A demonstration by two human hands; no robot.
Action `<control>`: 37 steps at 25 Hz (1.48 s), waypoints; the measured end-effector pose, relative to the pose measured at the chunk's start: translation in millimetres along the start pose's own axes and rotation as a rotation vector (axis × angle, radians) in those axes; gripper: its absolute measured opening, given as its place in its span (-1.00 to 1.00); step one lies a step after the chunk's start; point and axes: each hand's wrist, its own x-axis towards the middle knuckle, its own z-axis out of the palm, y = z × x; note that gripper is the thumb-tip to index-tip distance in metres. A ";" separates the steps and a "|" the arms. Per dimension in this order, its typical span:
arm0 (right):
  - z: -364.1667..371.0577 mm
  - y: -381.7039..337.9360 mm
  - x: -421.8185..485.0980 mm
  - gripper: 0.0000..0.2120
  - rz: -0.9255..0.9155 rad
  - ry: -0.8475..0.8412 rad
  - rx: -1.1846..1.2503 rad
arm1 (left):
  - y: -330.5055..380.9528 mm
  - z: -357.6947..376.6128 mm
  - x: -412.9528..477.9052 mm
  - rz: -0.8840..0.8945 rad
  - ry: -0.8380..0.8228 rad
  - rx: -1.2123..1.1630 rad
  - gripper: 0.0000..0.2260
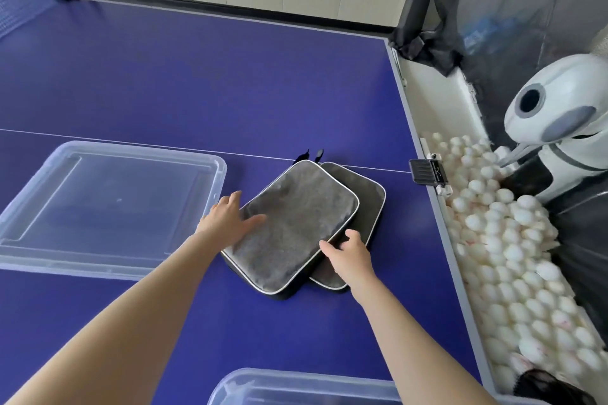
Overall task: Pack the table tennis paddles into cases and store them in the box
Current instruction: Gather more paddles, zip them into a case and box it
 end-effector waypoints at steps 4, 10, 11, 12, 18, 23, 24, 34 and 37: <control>16.1 0.8 14.9 -0.26 0.084 0.075 0.185 | 2.5 13.1 24.2 -0.022 -0.058 -0.148 -0.19; 28.3 -10.9 21.5 -0.19 0.127 0.111 0.263 | 10.6 15.1 30.8 -0.019 -0.043 -0.226 -0.33; 27.5 -12.4 19.7 -0.19 0.124 0.109 0.266 | 9.9 12.8 29.7 -0.032 -0.041 -0.241 -0.35; 25.3 -14.3 17.8 -0.20 0.112 0.106 0.267 | 9.9 9.0 27.1 -0.043 -0.040 -0.263 -0.37; -10.1 -43.5 -5.9 -0.27 -0.047 0.099 0.294 | 17.6 -25.3 -0.1 -0.050 -0.008 -0.531 -0.55; -57.6 -75.0 -44.0 -0.33 -0.215 0.061 0.325 | 30.9 -66.2 -43.7 -0.007 -0.012 -0.802 -0.57; -65.2 -80.1 -54.1 -0.33 -0.250 0.054 0.334 | 35.9 -74.2 -57.2 0.001 0.000 -0.862 -0.61; -96.0 -96.7 -178.7 -0.35 -0.647 0.046 0.322 | 40.3 -122.5 -231.5 0.120 0.232 -1.210 -0.69; -79.5 -87.9 -216.6 -0.34 -0.753 -0.018 0.345 | 19.8 -122.0 -286.6 0.155 0.337 -1.219 -0.75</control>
